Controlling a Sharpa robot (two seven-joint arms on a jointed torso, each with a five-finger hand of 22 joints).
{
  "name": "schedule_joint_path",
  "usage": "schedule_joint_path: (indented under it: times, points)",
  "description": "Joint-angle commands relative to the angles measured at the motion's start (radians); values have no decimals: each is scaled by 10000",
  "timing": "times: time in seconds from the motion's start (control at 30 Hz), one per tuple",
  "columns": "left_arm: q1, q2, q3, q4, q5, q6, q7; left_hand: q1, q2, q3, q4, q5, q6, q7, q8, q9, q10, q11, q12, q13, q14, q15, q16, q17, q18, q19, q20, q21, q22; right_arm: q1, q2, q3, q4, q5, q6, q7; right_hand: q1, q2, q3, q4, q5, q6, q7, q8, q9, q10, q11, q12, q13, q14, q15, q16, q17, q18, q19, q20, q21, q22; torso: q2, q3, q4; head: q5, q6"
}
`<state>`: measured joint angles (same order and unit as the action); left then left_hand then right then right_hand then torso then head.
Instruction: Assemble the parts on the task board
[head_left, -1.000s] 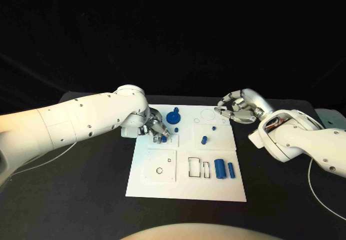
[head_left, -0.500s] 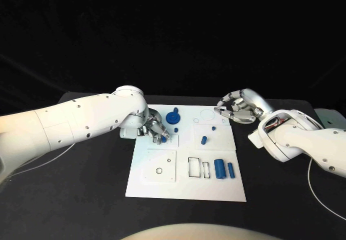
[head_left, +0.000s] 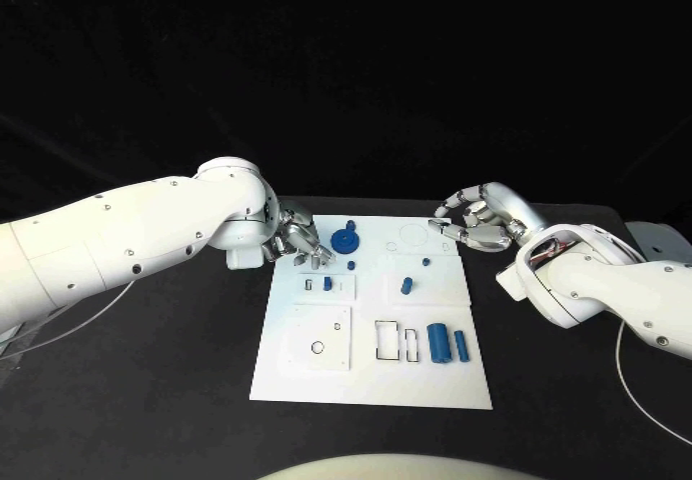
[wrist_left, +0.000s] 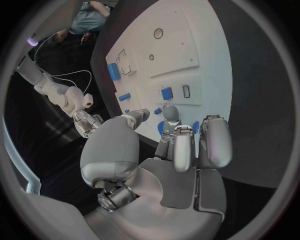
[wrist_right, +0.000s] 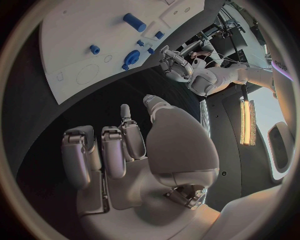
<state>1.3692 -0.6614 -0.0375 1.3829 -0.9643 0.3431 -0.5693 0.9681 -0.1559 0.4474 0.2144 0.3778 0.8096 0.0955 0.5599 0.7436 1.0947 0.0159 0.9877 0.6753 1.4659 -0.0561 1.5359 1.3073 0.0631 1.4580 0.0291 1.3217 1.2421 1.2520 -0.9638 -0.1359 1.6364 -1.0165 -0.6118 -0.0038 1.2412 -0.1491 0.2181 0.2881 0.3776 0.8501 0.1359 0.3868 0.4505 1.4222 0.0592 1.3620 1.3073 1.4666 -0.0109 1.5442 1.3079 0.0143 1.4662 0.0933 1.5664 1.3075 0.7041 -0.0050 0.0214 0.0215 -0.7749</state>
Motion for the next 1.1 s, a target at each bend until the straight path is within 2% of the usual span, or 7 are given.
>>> schedule_joint_path:
  times: [0.03, 0.23, 0.43, 0.47, 0.53, 0.6, 1.1]
  points:
    - [59, -217, 61, 216, 194, -1000, 306, 655, -85, -92, -83, 12, -418, 156, -265, -177, -568, 154, -509, -462, 728, 156, -210, 1648, 165, -92, 147, -234, -260, -8, -11, 0, 2, -100, -3, 94, -42, -61, 56, 19, 33, -33, 2, 51, 16, -32, -51, -40, 1029, 898, -70, -44, 2044, -121, 1008, -69, -39, 2586, 17, -1, 2, -5, 53]
    - [100, -380, 108, 42, -393, -1820, 490, 1553, -288, -231, -28, 13, -768, 279, -633, -605, -1027, 275, -1070, -909, 350, 270, -861, 683, 270, -284, 278, -665, -735, -17, -5, 0, -6, -99, 4, 92, -42, -61, 56, 19, 33, -33, 2, 51, 16, -32, -51, -40, 1029, 898, -70, -44, 2044, -121, 1008, -69, -39, 2586, 5, -17, 41, -11, 124]
    - [108, -317, 117, -438, -795, -2204, 581, 1523, -382, -604, 704, -164, -556, 219, -584, -834, -654, 226, -946, -1017, 625, 224, -493, 1252, 100, 63, 248, -16, 54, -43, 22, 0, -25, -99, 9, 96, -54, -56, 64, 18, 35, -34, 1, 51, 16, -30, -51, -37, 1032, 898, -69, -44, 2045, -121, 1007, -69, -42, 2584, 8, -21, 33, 35, 188]
    - [109, -297, 118, -516, -833, -2203, 588, 1292, -326, -772, 772, -484, -319, 236, -415, -813, -468, 234, -830, -999, 710, 225, -353, 1453, 57, 146, 244, 151, 247, -48, 28, 0, -28, -99, 10, 98, -54, -56, 64, 18, 35, -34, 1, 51, 16, -30, -51, -37, 1032, 898, -69, -44, 2045, -121, 1007, -69, -42, 2584, 10, -28, 38, 47, 204]
    - [109, -262, 118, -621, -905, -2156, 592, 1132, -260, -944, 781, -952, -275, 215, -317, -832, -367, 219, -742, -992, 752, 218, -281, 1551, 28, 201, 248, 284, 401, -58, 37, 0, -32, -99, 12, 100, -54, -56, 64, 18, 35, -34, 1, 51, 16, -30, -51, -37, 1032, 898, -69, -44, 2045, -121, 1007, -69, -42, 2584, 16, -35, 37, 53, 217]
    - [109, -214, 117, -717, -987, -2040, 584, 1106, -211, -1012, 786, -1050, -257, 203, -254, -840, -312, 205, -672, -977, 780, 207, -225, 1634, 2, 241, 244, 389, 529, -70, 44, 0, -37, -99, 14, 101, -54, -56, 64, 18, 35, -34, 1, 51, 16, -30, -51, -37, 1032, 898, -69, -44, 2045, -121, 1007, -69, -42, 2584, 22, -25, 22, 74, 225]
    - [97, 497, -11, -1775, -1830, -597, 380, 1013, -48, -1110, 783, -1118, -314, 200, -200, -877, -282, 202, -571, -951, 790, 203, -198, 1661, -12, 260, 224, 466, 617, -100, 78, 0, -53, -99, 24, 95, -61, -49, 79, 14, 40, -33, 0, 54, 17, -26, -52, -33, 1034, 897, -69, -46, 2042, -121, 1008, -68, -40, 2585, 38, -5, -18, 130, 168]
